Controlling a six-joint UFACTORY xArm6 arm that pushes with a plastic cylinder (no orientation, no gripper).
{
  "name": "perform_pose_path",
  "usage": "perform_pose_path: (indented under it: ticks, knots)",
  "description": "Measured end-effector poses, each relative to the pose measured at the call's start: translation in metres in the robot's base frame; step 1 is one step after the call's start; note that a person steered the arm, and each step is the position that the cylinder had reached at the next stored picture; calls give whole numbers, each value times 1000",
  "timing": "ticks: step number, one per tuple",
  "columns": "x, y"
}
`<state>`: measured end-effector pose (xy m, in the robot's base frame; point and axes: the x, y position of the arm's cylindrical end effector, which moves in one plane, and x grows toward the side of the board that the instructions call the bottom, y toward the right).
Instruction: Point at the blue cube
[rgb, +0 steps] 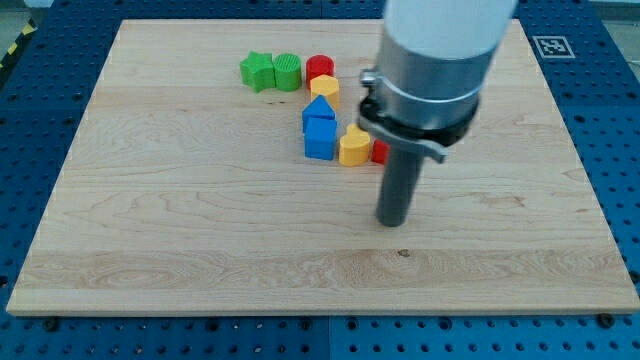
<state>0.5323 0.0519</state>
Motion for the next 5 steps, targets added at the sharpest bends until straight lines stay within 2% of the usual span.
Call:
perform_pose_path:
  ticks: [1, 2, 3, 5]
  knots:
    - [-7, -63]
    - [-30, -96]
    - [-50, -98]
    - [-55, -100]
